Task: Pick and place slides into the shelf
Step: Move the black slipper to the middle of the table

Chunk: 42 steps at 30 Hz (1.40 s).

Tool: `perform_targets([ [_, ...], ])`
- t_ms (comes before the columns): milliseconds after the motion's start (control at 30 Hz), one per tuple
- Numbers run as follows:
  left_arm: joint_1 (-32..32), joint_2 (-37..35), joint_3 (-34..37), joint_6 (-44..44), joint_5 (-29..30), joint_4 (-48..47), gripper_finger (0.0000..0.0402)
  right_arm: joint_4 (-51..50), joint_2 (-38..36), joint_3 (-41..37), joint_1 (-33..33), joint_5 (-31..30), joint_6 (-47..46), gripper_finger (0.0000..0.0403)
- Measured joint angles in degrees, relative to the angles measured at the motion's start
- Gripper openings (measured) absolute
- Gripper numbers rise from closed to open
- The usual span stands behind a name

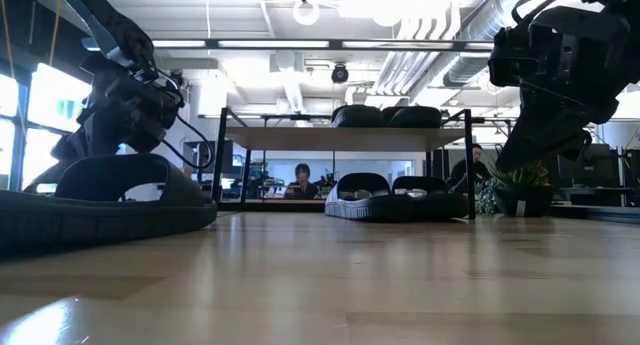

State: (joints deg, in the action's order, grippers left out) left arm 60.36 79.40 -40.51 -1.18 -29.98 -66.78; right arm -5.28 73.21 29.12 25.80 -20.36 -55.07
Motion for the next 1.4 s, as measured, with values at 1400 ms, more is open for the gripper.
perform_targets([
  [1400, 0.0, -24.72, -24.06, -15.81, -11.75, 5.74, 0.0001, 28.88, 0.0, 0.0, -4.42, -8.25, 16.34, 0.0],
])
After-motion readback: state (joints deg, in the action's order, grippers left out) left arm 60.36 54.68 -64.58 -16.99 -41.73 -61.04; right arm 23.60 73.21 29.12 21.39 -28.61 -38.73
